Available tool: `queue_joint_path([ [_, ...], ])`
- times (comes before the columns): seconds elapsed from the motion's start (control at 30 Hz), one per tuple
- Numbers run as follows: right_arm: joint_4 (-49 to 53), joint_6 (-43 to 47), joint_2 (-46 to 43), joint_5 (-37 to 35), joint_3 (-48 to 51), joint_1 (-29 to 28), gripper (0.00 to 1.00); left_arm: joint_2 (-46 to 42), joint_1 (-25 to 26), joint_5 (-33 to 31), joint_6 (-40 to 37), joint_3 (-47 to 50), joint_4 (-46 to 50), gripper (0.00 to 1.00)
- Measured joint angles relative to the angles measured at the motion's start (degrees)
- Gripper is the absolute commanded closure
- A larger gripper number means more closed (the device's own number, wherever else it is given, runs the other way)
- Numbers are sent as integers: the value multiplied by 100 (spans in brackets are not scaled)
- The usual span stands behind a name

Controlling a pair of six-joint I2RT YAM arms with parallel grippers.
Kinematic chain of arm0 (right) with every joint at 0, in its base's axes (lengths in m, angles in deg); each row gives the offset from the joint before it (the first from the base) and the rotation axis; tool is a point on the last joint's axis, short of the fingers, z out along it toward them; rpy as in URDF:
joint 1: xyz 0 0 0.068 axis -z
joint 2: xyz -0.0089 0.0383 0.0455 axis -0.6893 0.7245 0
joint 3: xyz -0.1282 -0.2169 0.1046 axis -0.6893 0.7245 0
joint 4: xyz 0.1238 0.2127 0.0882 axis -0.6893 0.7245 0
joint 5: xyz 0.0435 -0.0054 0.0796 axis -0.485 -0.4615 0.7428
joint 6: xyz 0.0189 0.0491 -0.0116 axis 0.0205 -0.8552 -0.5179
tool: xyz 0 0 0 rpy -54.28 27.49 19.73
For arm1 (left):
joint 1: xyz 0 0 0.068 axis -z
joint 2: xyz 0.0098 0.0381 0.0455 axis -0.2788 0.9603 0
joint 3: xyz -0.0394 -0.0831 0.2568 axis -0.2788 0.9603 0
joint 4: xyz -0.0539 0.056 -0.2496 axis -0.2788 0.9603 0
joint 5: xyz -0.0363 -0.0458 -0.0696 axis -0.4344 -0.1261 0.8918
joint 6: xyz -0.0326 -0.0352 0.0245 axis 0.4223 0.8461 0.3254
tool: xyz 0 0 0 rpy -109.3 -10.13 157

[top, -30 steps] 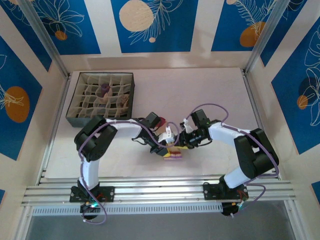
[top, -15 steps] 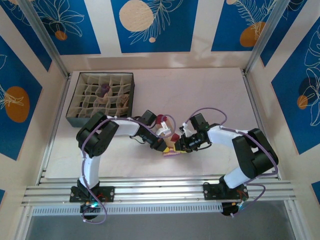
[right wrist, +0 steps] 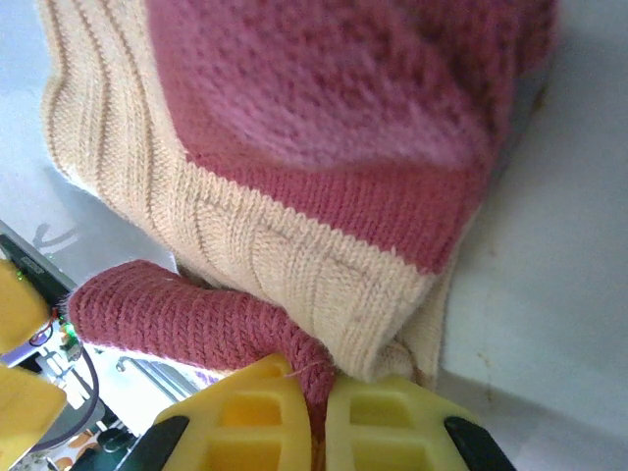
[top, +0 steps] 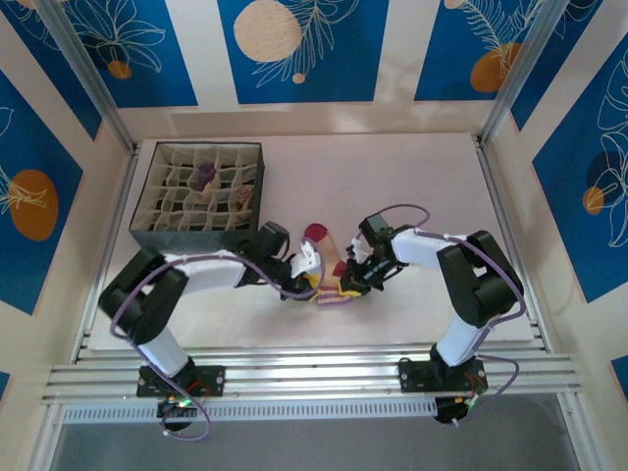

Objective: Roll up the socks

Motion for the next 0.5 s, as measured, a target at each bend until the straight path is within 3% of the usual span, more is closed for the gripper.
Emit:
queue_joint_path([
  [0.23, 240, 0, 83, -142, -184, -87, 98, -367, 1167, -1403, -1178, 634, -846, 57],
  [0.5, 323, 0, 96, -190, -236, -160, 98, 219, 1338, -2312, -1731, 560, -1169, 57],
])
